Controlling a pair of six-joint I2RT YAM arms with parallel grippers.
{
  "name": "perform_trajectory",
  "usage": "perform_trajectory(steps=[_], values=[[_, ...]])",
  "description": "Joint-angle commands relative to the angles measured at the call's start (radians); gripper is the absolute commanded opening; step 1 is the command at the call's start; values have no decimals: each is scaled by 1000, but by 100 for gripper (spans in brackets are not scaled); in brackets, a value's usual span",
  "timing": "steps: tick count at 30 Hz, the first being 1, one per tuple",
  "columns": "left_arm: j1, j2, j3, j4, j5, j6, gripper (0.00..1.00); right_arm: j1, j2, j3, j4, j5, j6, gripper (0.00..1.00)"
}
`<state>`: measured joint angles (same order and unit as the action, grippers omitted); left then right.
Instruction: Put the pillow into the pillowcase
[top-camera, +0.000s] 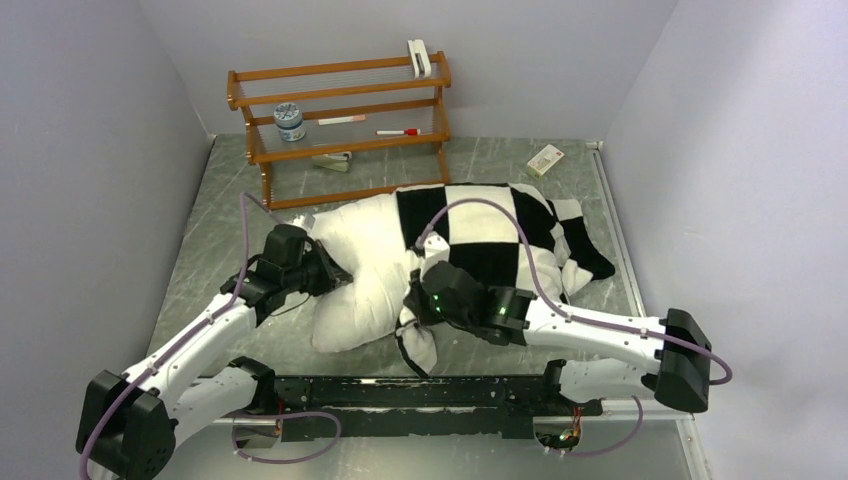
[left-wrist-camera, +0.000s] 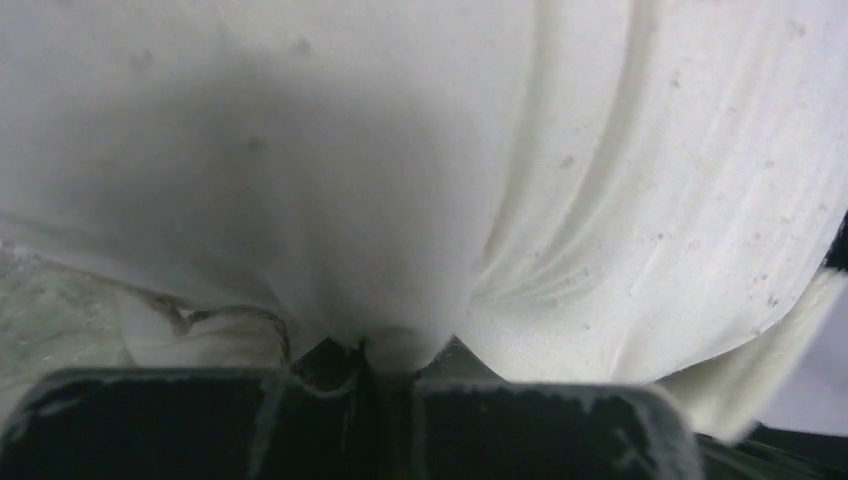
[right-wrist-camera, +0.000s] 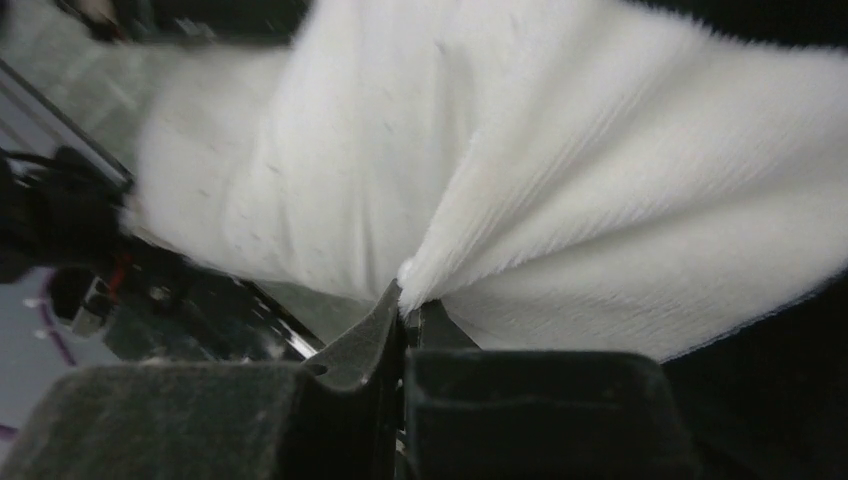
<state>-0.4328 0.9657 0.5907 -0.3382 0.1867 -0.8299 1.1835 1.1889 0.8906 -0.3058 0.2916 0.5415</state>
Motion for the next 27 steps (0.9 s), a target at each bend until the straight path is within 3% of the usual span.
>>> perform_trajectory(steps=[1, 2, 6, 7, 9, 11, 14, 21, 27], values=[[-50, 45, -59, 186, 97, -114, 5, 3, -4, -142, 224, -79, 45, 0], [-50, 46, -65, 200, 103, -119, 5, 3, -4, -124, 183, -63, 42, 3], [-52, 36, -19, 153, 82, -77, 5, 4, 8, 123, -141, 80, 63, 34], [-52, 34, 1, 115, 71, -56, 8, 3, 16, 183, -200, 150, 74, 39], [-52, 34, 55, 47, 35, -22, 26, 2, 33, 272, -240, 241, 67, 45], [-52, 29, 94, -1, 5, 8, 54, -10, 70, 324, -219, 318, 10, 49], [-33, 32, 166, -84, -56, 73, 75, -71, 152, 407, -179, 382, -97, 51], [88, 118, 291, -217, -98, 239, 92, -222, 378, 560, -107, 345, -274, 52], [109, 169, 316, -236, -159, 287, 94, -319, 503, 629, -18, 220, -322, 50]])
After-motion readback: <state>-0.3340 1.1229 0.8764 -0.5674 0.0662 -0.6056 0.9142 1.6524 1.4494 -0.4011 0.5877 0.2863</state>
